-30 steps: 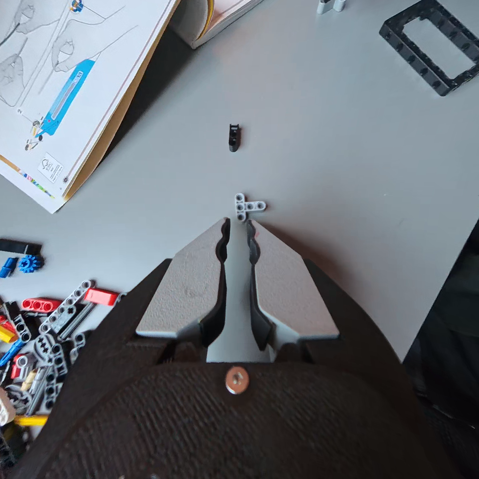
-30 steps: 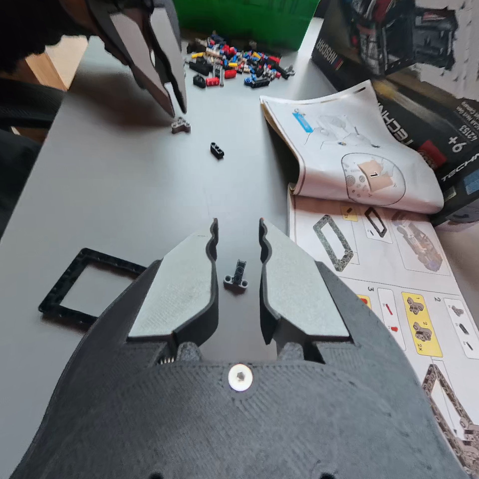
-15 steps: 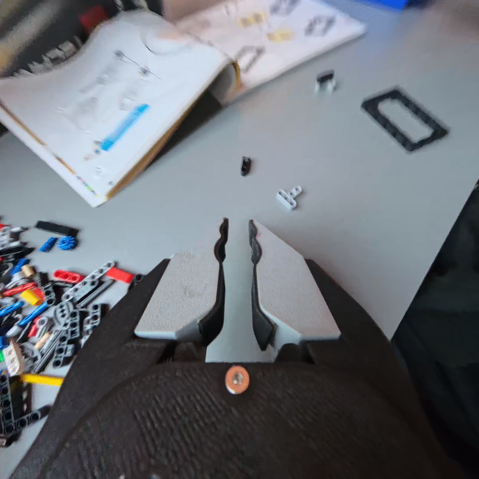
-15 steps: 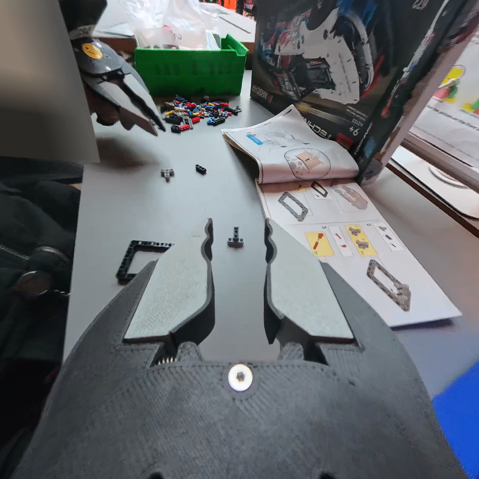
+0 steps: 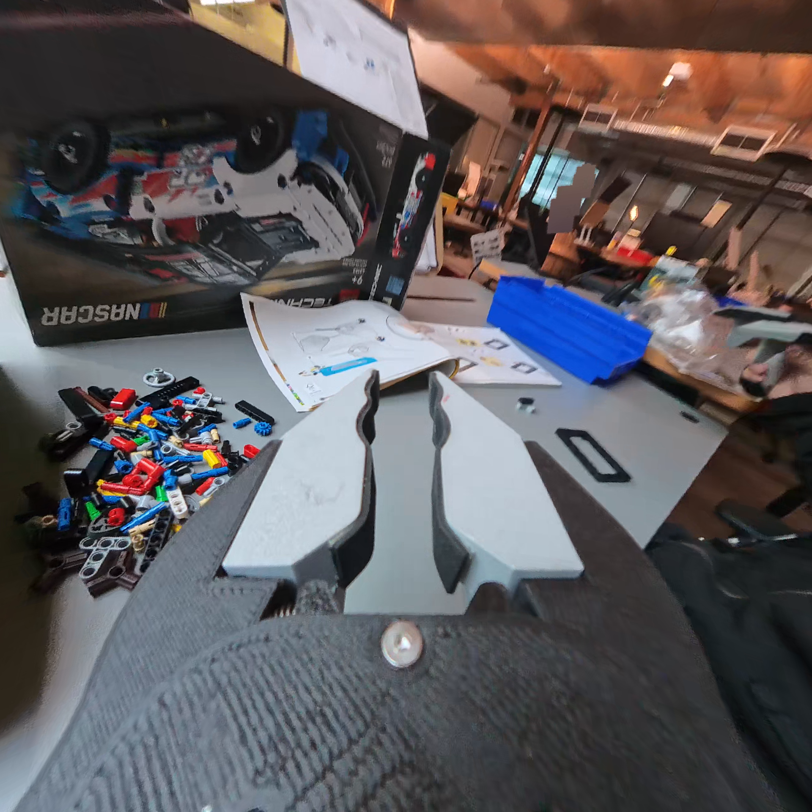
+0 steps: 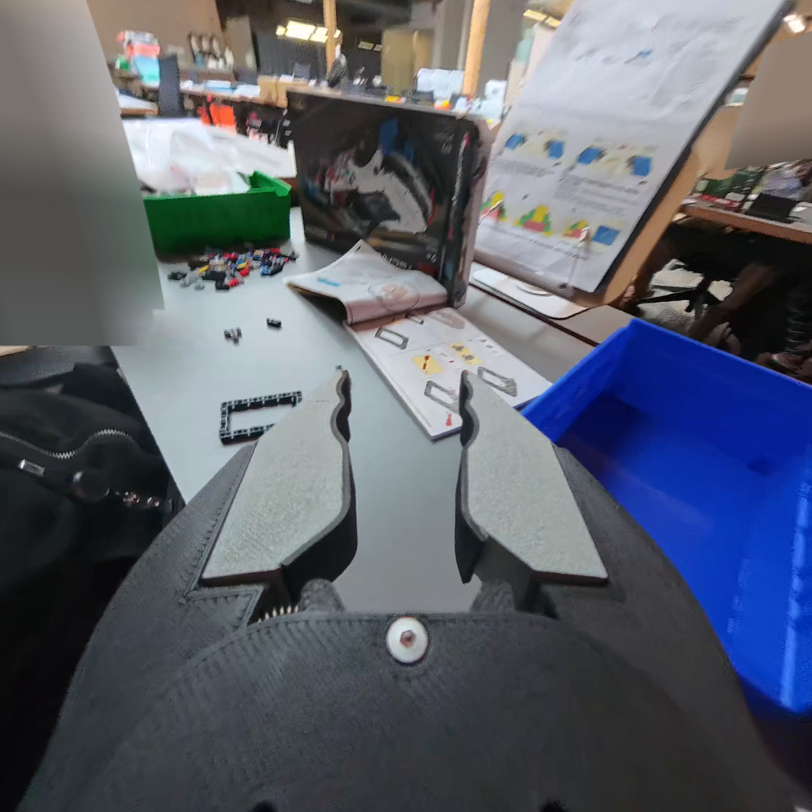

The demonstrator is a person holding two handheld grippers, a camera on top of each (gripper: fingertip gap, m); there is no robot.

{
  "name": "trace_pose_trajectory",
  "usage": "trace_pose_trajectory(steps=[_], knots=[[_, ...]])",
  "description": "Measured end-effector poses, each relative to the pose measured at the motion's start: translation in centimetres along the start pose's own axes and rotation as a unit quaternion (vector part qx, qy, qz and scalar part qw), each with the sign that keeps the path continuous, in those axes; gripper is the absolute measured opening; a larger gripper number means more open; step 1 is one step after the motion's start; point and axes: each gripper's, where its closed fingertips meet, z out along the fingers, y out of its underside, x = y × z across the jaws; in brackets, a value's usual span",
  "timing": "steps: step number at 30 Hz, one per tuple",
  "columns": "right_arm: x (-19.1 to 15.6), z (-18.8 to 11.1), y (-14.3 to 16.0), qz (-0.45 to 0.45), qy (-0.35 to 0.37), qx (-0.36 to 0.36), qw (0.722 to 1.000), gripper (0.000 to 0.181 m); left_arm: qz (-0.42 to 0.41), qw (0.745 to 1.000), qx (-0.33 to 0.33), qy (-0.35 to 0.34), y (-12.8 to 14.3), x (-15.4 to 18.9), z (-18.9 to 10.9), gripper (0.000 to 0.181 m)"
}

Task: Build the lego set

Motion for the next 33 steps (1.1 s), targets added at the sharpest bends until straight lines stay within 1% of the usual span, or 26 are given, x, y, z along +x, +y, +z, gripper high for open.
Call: trace_pose_trajectory(steps=[1,3,5,10,13,16,17,19,21,23,25,27,29,31,32,33], knots=[[0.6,-1.2,-0.5,0.009,0.016,0.012,1.0,0.047,-0.013,1.0,0.01,0.005,-0.4,-0.2,-0.6,0.021],[1.5,-2.8,-0.4,0.011,0.045,0.016,0.999,0.047,-0.04,0.999,0.018,0.006,-0.9,-0.8,-1.6,0.023],[1.4,-3.1,0.4,0.007,0.054,0.01,0.998,0.046,-0.053,0.998,0.025,-0.002,-1.1,-1.3,-2.4,0.027],[0.7,-0.9,4.3,0.005,0.046,-0.04,0.998,0.045,-0.044,0.998,-0.017,-0.032,0.7,-2.2,-3.3,0.029],[-0.3,0.6,5.1,0.017,0.018,-0.035,0.999,0.044,-0.032,0.996,-0.071,-0.031,3.2,-1.9,-2.7,0.028],[-1.4,2.3,5.7,0.039,-0.013,-0.023,0.999,0.042,-0.004,0.99,-0.141,-0.014,6.2,-0.5,-0.5,0.028],[-1.7,2.9,6.2,0.041,-0.019,-0.028,0.999,0.041,0.009,0.988,-0.155,-0.007,6.8,0.2,0.8,0.027],[-2.4,4.2,7.1,0.037,-0.03,-0.042,0.998,0.041,0.039,0.981,-0.183,0.042,7.9,2.8,4.2,0.022],[-3.2,5.5,7.8,0.026,-0.042,-0.053,0.997,0.038,0.079,0.968,-0.228,0.066,9.3,4.7,7.9,0.017],[-4.2,6.7,8.1,0.02,-0.06,-0.05,0.997,0.036,0.121,0.95,-0.271,0.099,11.1,6.2,11.1,0.013],[-5.0,7.7,8.6,0.017,-0.075,-0.054,0.996,0.036,0.158,0.93,-0.316,0.103,13.2,6.2,13.6,0.014],[-5.6,8.6,9.3,0.01,-0.082,-0.066,0.994,0.036,0.178,0.914,-0.352,0.098,14.8,5.6,15.1,0.017],[-5.8,9.1,10.1,-0.007,-0.084,-0.078,0.993,0.035,0.183,0.907,-0.365,0.106,15.7,5.6,15.8,0.017],[-5.9,9.4,10.8,-0.022,-0.083,-0.091,0.992,0.035,0.183,0.9,-0.383,0.099,16.5,5.0,16.1,0.016],[-5.9,9.5,10.9,-0.027,-0.084,-0.093,0.992,0.034,0.185,0.895,-0.396,0.093,17.1,4.6,16.0,0.014],[-5.8,9.6,10.8,-0.033,-0.082,-0.089,0.992,0.033,0.186,0.899,-0.385,0.095,17.0,4.7,16.2,0.005]])
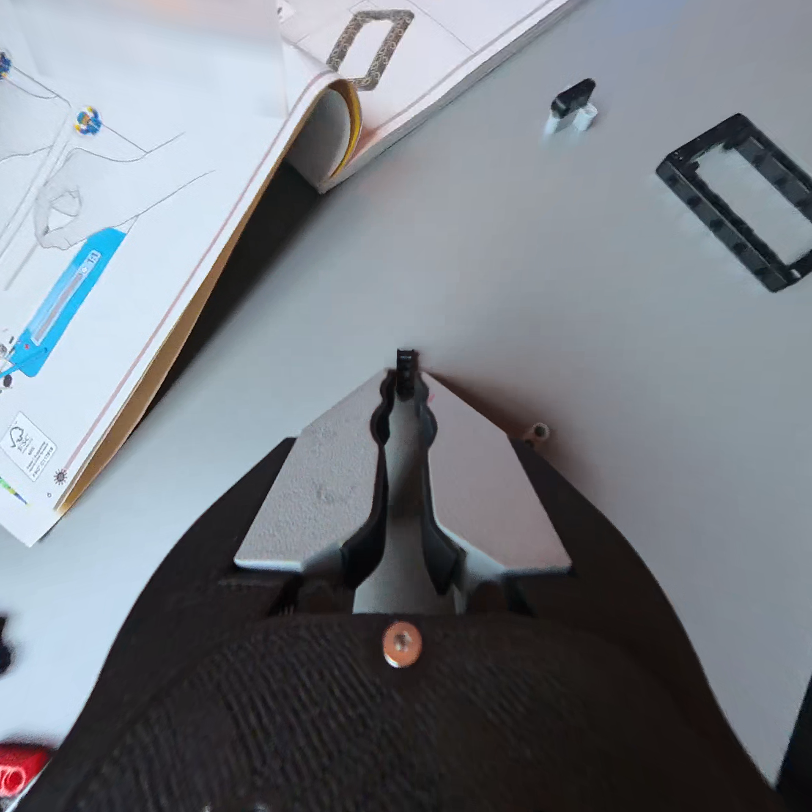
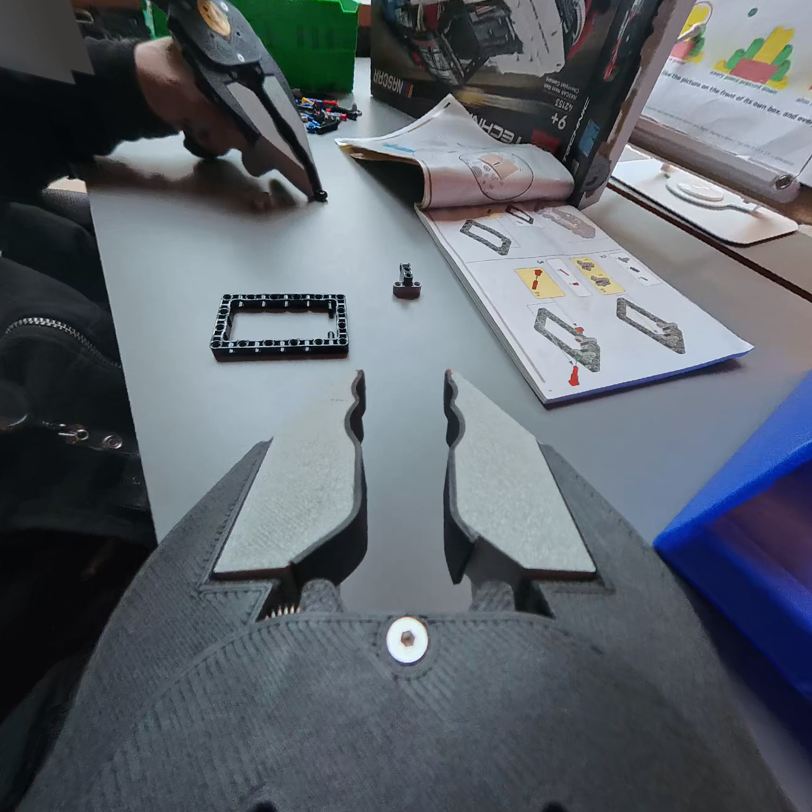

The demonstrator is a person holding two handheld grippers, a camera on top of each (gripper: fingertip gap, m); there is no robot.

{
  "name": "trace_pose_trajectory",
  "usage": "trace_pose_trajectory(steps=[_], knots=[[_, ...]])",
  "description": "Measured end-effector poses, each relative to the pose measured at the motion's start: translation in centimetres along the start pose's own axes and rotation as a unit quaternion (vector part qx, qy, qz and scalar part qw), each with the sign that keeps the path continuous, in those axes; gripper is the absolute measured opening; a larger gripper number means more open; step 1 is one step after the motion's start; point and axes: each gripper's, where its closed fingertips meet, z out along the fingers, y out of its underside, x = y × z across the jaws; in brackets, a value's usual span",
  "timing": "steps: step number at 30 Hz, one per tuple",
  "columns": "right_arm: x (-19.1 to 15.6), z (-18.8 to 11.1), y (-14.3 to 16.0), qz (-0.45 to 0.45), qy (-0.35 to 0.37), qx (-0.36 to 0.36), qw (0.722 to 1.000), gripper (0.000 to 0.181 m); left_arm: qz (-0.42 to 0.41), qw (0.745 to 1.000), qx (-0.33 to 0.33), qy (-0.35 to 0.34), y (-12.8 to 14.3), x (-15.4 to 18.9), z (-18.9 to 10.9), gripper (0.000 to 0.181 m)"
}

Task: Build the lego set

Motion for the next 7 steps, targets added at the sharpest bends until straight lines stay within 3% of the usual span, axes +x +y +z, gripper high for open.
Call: trace_pose_trajectory(steps=[7], knots=[[1.09,0.04,-0.89,0.032,-0.012,0.035,0.999,0.03,-0.012,1.0,0.012,0.009,-0.03,0.04,0.01,0.006]])
